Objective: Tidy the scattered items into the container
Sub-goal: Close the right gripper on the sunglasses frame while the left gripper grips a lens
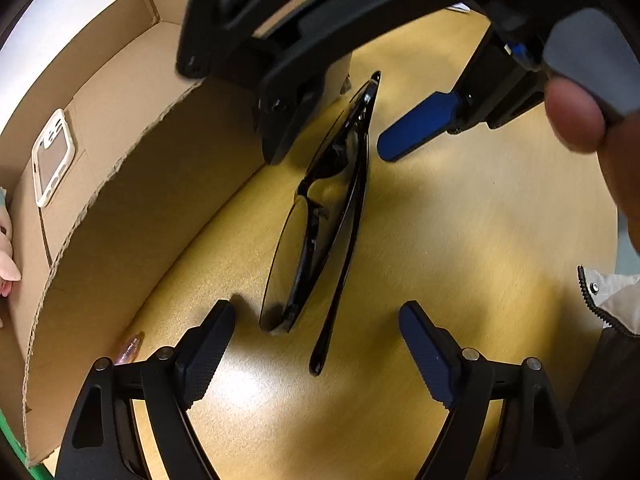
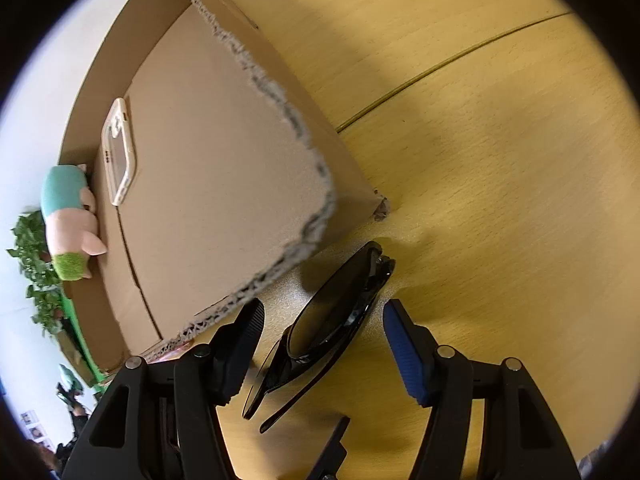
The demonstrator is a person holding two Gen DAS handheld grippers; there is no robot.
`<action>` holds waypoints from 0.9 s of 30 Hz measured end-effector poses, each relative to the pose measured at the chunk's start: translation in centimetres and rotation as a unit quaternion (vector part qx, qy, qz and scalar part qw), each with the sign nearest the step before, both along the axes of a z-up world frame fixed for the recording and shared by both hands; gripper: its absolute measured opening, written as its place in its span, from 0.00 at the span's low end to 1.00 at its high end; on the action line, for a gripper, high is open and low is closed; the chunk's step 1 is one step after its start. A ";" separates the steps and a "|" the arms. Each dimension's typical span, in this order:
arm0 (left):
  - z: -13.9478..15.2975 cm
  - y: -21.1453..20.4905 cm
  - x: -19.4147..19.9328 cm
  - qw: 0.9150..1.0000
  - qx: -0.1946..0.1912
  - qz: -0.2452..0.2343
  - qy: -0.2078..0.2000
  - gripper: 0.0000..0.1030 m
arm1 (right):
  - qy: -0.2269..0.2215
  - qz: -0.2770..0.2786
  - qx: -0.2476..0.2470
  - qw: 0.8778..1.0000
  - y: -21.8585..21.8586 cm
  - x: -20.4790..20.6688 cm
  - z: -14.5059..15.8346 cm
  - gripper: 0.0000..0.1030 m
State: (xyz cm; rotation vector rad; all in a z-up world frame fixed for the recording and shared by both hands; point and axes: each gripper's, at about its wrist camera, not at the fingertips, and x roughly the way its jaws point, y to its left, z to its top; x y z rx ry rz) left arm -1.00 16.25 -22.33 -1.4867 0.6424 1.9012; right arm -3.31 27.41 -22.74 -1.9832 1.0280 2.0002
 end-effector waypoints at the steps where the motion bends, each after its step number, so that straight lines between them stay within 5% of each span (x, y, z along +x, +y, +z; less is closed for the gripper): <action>1: 0.1 -0.1 0.0 1.000 0.002 0.003 0.001 0.82 | -0.006 -0.002 0.007 1.000 -0.1 -0.1 0.0 0.61; 7: 0.9 -0.8 -0.1 1.000 0.005 0.010 0.006 0.50 | -0.020 -0.002 0.034 0.999 -0.5 -0.1 0.0 0.56; 10: 1.2 -0.6 0.3 1.000 0.002 0.004 0.004 0.30 | -0.021 -0.004 0.021 1.000 -0.1 0.1 -0.1 0.33; 20: 2.1 -0.7 2.8 0.999 -0.038 -0.002 0.020 0.25 | -0.021 -0.004 -0.025 0.999 0.6 1.7 -0.6 0.29; 27: 6.3 -0.8 6.4 0.997 -0.047 -0.021 0.064 0.24 | -0.017 -0.026 -0.070 0.997 0.7 4.6 1.7 0.29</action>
